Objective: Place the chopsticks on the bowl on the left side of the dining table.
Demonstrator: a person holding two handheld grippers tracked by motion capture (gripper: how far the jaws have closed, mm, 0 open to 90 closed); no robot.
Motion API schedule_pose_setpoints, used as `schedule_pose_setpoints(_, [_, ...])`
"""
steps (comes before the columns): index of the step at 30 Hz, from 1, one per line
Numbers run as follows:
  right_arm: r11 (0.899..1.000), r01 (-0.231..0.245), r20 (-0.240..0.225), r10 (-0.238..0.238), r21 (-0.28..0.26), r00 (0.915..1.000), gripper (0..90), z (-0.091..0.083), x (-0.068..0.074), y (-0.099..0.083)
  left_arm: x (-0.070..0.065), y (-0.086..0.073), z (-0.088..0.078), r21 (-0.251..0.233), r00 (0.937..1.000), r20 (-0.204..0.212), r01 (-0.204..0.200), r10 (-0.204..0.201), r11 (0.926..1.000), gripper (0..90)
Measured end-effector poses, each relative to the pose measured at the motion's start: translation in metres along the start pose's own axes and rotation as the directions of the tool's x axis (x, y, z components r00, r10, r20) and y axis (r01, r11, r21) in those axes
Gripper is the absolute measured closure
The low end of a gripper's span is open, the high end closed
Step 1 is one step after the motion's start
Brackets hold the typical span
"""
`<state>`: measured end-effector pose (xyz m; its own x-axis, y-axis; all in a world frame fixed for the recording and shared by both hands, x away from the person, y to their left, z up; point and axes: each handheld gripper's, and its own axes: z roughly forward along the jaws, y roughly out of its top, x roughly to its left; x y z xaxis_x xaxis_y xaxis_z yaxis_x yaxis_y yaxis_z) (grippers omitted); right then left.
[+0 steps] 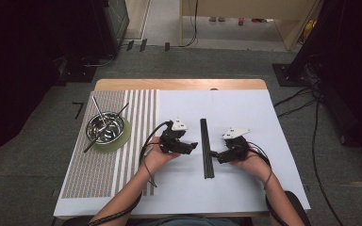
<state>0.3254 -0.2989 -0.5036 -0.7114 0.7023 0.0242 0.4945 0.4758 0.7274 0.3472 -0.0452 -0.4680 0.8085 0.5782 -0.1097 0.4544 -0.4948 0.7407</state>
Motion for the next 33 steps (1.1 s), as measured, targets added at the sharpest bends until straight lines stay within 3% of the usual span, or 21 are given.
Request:
schedule_pose_setpoints(11, [1.0, -0.002, 0.001, 0.002, 0.002, 1.0, 10.9, 0.0, 0.0, 0.0, -0.02, -0.008, 0.016, -0.01, 0.9997, 0.013, -0.022, 0.022, 0.9997, 28.0])
schedule_pose_setpoints(17, [1.0, -0.001, 0.001, 0.001, 0.002, 1.0, 10.9, 0.0, 0.0, 0.0, -0.031, -0.01, 0.024, -0.006, 0.9998, 0.016, -0.009, 0.009, 0.9999, 28.0])
schedule_pose_setpoints(26, [1.0, -0.003, 0.001, 0.003, 0.002, 1.0, 10.9, 0.0, 0.0, 0.0, -0.034, -0.014, 0.029, -0.018, 1.0, 0.005, 0.005, -0.005, 0.9998, 28.0])
schedule_pose_setpoints(33, [1.0, -0.003, 0.002, 0.003, 0.002, 1.0, 10.9, 0.0, 0.0, 0.0, -0.039, -0.015, 0.033, -0.002, 0.9995, 0.0, -0.032, 0.032, 0.9995, 27.7])
